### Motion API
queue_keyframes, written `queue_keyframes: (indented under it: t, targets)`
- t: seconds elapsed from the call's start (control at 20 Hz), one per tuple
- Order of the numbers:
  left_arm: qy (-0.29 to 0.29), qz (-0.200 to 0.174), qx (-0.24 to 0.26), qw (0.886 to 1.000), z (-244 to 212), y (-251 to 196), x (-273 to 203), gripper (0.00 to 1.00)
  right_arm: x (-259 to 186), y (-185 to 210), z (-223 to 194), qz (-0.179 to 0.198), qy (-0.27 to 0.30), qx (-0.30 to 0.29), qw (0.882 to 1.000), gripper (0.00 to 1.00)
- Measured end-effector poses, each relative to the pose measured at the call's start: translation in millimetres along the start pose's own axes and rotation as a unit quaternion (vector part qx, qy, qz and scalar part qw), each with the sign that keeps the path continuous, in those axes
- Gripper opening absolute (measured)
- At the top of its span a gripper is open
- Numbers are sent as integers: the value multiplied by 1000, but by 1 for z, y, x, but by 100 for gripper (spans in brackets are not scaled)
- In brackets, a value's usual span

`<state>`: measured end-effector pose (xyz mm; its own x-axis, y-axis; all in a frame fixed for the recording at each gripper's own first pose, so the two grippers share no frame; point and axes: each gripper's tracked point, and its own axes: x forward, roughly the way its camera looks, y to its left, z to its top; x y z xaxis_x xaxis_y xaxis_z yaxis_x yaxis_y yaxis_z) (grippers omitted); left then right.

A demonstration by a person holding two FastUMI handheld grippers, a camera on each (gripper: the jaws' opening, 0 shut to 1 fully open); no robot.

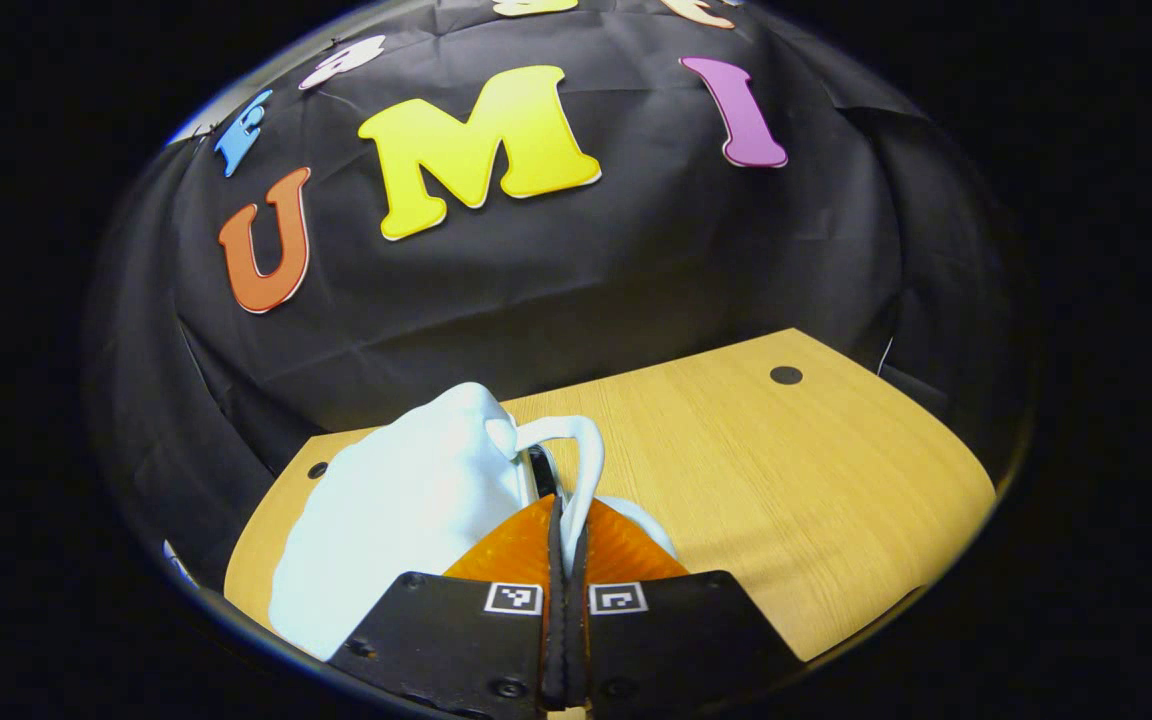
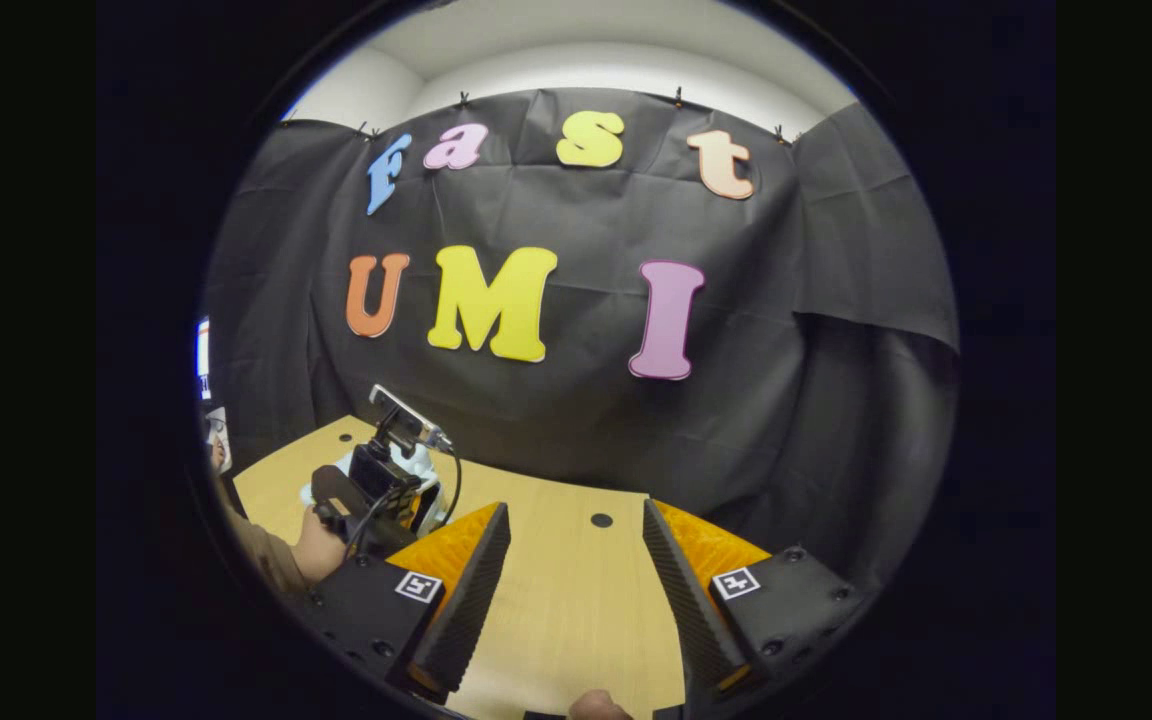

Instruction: First open the suitcase, pack the skin care products into it, and then close the suitcase.

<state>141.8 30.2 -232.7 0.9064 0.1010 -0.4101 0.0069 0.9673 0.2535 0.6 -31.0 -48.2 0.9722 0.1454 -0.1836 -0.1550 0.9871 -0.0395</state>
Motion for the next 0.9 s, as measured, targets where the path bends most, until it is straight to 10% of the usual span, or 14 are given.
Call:
queue_keyframes:
  t: [0.55,0.9]
  targets:
    - [70,3,84,994,-33,-27,7,14,18,-19,8,-31,16,14,999,79]
    - [-17,1,-43,999,46,14,-60,80,18,19,61,-38,-37,30,998,79]
